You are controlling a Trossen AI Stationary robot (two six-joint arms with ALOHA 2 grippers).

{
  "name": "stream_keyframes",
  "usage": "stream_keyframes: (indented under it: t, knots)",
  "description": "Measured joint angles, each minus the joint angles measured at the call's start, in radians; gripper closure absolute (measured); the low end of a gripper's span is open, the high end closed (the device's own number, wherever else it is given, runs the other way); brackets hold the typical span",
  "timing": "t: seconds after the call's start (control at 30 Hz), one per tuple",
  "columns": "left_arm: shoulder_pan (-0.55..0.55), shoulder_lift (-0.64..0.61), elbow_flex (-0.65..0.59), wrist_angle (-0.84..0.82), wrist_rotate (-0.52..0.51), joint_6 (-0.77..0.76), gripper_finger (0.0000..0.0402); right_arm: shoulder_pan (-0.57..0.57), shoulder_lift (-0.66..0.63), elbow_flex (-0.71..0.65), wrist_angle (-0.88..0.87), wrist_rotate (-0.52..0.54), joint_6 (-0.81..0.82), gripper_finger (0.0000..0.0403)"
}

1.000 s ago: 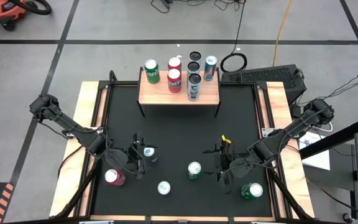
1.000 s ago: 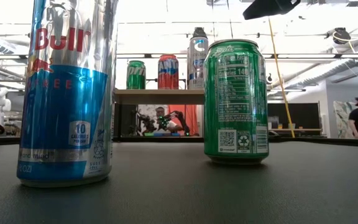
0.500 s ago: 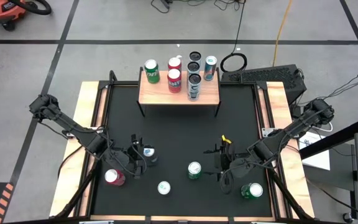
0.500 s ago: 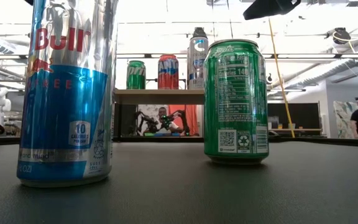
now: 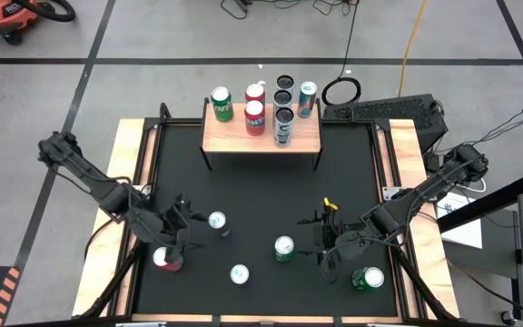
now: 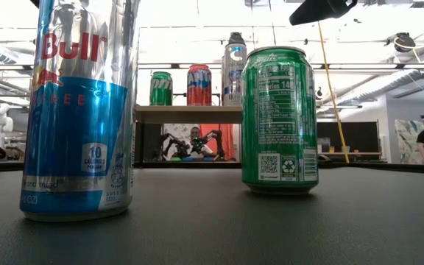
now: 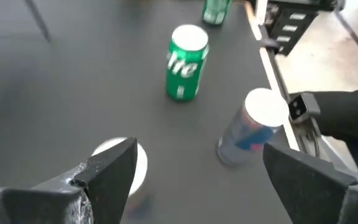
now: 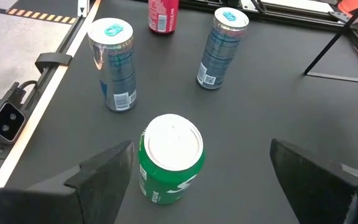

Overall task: Place canned beverage on shelf
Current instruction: Put the orange soda can on the shelf aligned with the other orange soda can

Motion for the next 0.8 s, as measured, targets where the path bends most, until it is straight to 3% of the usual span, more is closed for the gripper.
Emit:
stream_keyframes:
  t: [0.3, 0.57, 0.8]
  knots:
    - [-0.04, 0.06, 0.132, -0.245, 0.151, -0.2, 0.0052, 0.0, 0.0, 0.0, -0.001, 0.0, -0.003, 0.0046]
    - [-0.081, 0.116, 0.15, -0.411, 0.321, -0.47, 0.0052, 0.0, 0.0, 0.0, -0.008, 0.001, -0.071, 0.0046]
    - [-0.084, 0.129, 0.15, -0.423, 0.329, -0.5, 0.0052, 0.0, 0.0, 0.0, -0.008, 0.001, -0.126, 0.0046]
